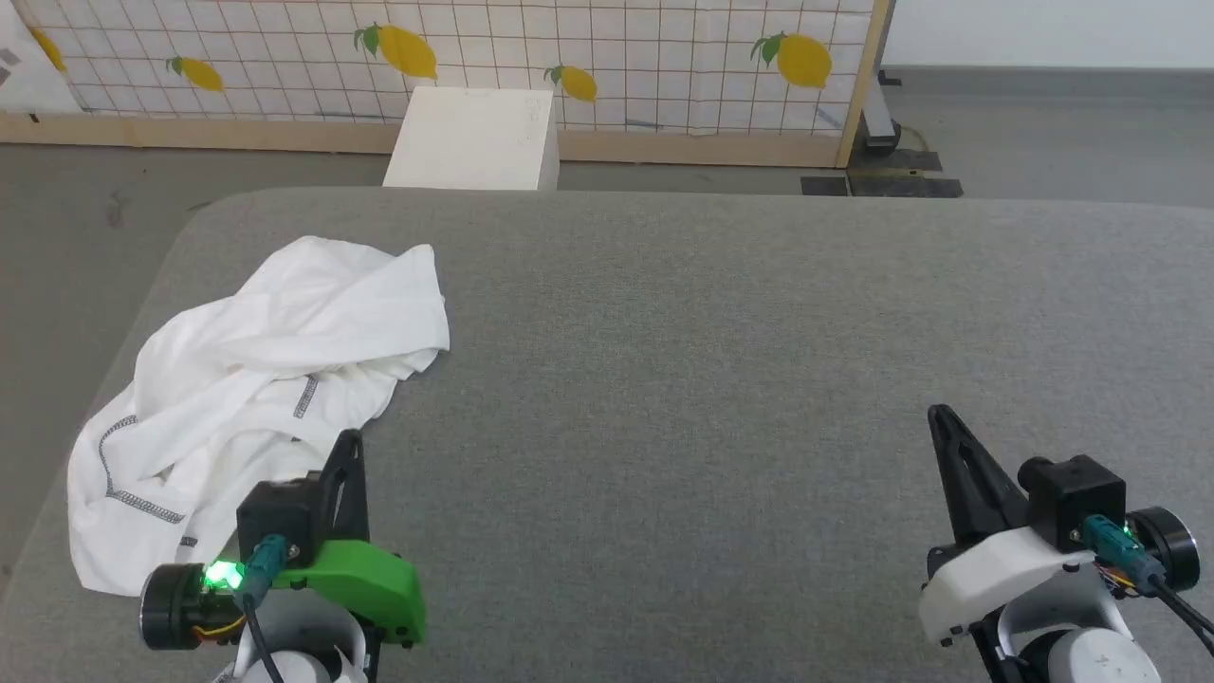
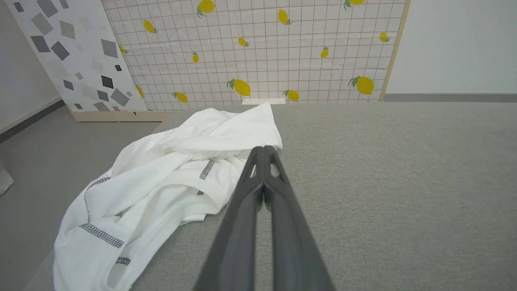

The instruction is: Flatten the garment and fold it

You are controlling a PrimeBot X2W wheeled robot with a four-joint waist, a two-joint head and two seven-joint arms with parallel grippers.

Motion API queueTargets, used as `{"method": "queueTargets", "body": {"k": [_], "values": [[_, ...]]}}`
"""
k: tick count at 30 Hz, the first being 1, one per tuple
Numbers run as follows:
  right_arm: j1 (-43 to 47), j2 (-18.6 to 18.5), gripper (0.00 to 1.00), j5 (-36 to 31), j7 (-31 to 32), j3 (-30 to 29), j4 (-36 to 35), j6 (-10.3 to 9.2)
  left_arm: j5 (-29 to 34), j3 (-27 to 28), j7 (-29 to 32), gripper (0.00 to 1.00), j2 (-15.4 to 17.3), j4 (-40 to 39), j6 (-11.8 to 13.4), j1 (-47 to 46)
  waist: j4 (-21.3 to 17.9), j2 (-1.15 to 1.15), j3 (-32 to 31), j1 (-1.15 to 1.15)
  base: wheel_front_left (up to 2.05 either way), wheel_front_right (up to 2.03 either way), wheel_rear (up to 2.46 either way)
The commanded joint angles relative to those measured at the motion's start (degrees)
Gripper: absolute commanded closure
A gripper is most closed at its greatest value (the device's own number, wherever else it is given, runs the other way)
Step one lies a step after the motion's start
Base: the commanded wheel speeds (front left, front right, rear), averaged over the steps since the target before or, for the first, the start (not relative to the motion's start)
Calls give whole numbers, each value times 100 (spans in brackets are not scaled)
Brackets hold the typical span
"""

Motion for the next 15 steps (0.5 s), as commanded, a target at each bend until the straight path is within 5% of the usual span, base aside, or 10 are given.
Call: {"method": "queueTargets", "body": {"k": [1, 15], "values": [[67, 8, 100, -36, -1, 10, -30, -9, 59, 18, 8, 100, -22, -15, -5, 63, 0, 0, 0, 0, 0, 0, 0], [67, 8, 100, -36, -1, 10, -30, -9, 59, 18, 8, 100, -22, -15, -5, 63, 0, 0, 0, 0, 0, 0, 0]]}}
